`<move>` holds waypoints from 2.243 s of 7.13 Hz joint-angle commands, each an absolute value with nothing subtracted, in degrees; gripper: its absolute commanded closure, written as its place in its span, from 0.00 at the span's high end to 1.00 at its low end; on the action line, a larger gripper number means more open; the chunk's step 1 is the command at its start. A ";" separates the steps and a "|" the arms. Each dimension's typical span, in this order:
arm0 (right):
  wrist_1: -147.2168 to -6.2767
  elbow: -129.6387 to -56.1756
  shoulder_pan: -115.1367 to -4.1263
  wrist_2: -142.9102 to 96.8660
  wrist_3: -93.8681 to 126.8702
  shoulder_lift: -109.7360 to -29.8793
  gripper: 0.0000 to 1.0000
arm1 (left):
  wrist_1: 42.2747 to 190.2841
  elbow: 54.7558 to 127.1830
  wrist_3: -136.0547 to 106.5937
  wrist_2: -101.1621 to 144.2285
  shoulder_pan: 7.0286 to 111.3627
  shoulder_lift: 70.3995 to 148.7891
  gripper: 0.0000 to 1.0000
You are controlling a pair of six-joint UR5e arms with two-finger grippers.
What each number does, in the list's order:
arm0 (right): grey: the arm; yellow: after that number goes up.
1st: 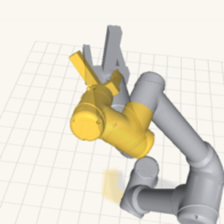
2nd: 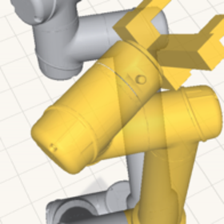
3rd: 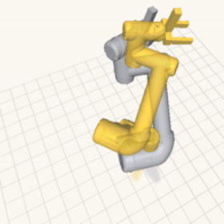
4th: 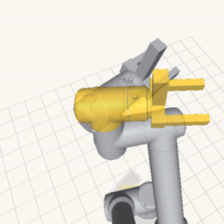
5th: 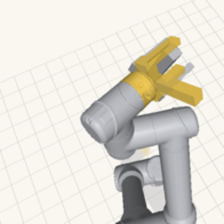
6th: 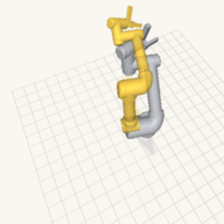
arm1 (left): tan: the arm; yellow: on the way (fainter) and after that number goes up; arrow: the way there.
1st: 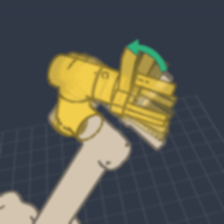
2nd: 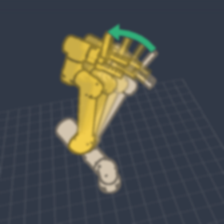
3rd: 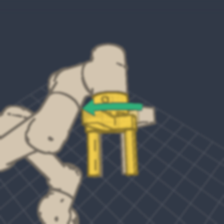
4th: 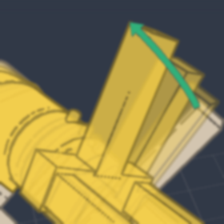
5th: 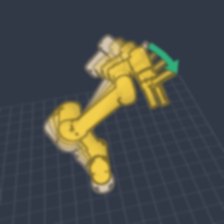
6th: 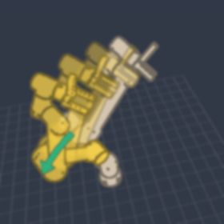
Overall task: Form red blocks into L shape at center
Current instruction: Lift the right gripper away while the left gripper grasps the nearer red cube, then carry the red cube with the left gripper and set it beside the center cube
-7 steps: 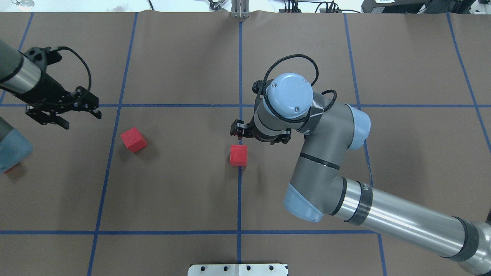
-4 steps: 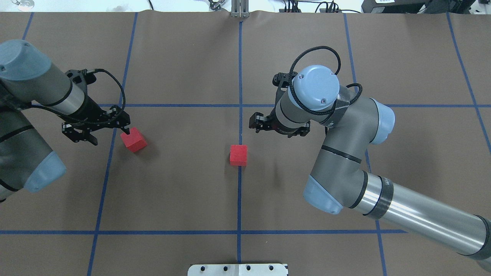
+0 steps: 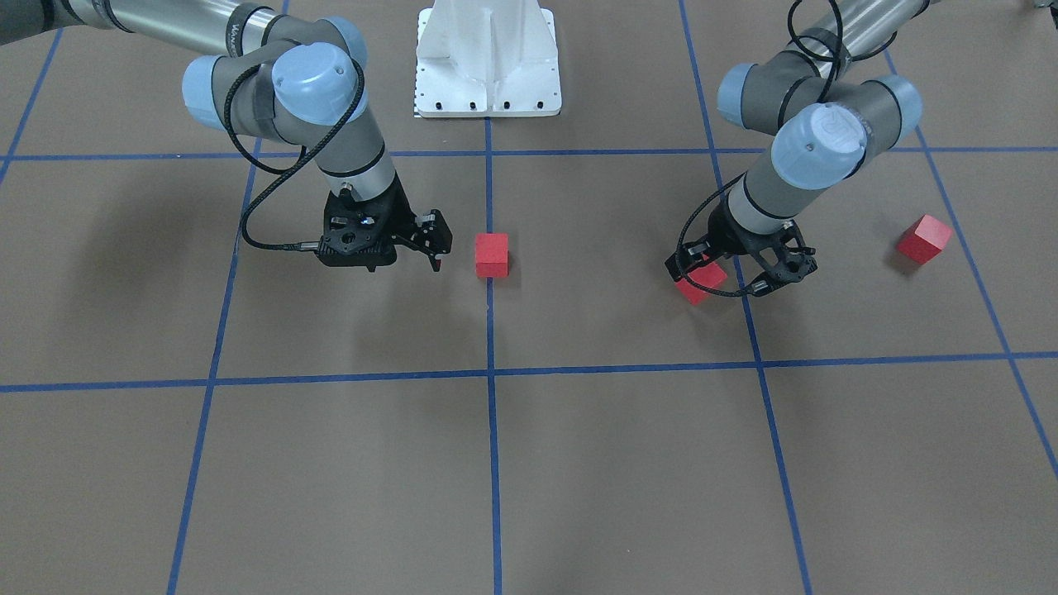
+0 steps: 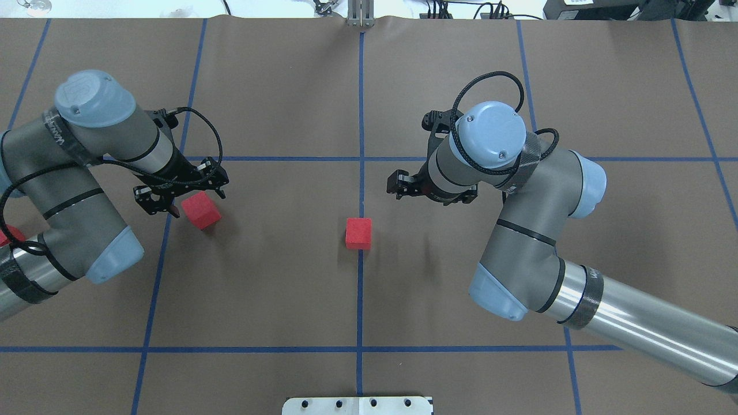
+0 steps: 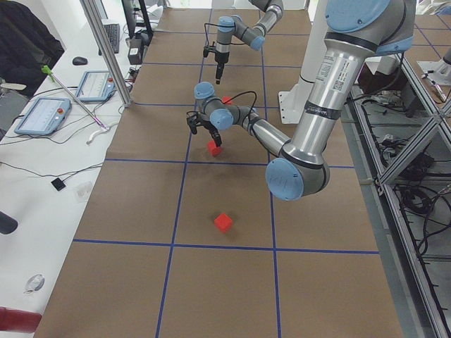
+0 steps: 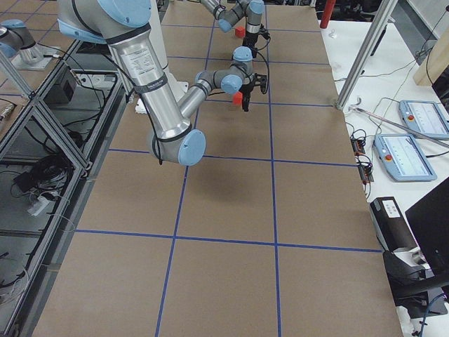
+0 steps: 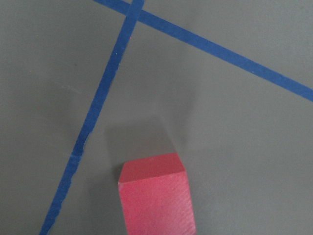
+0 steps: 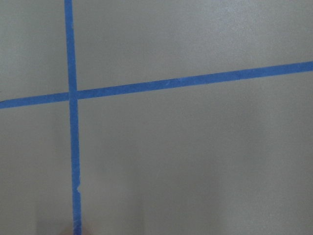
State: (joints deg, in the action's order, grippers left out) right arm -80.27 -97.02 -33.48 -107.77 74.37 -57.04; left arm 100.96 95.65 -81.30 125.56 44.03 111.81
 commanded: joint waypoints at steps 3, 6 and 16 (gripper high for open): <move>-80.24 -96.94 -33.66 -107.58 74.36 -57.13 1.00 | 103.62 90.18 -81.47 125.42 43.95 112.50 0.97; -80.33 -97.03 -33.92 -107.58 74.36 -57.04 1.00 | 103.62 90.26 -84.43 125.33 43.34 112.24 0.50; -80.24 -104.24 -48.34 -120.15 61.96 -69.52 1.00 | 95.89 67.34 -62.32 118.23 37.72 149.40 0.00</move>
State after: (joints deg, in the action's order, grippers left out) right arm -80.25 -104.26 -48.35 -120.21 62.00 -69.47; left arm 95.75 70.57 -63.70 120.94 39.33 146.18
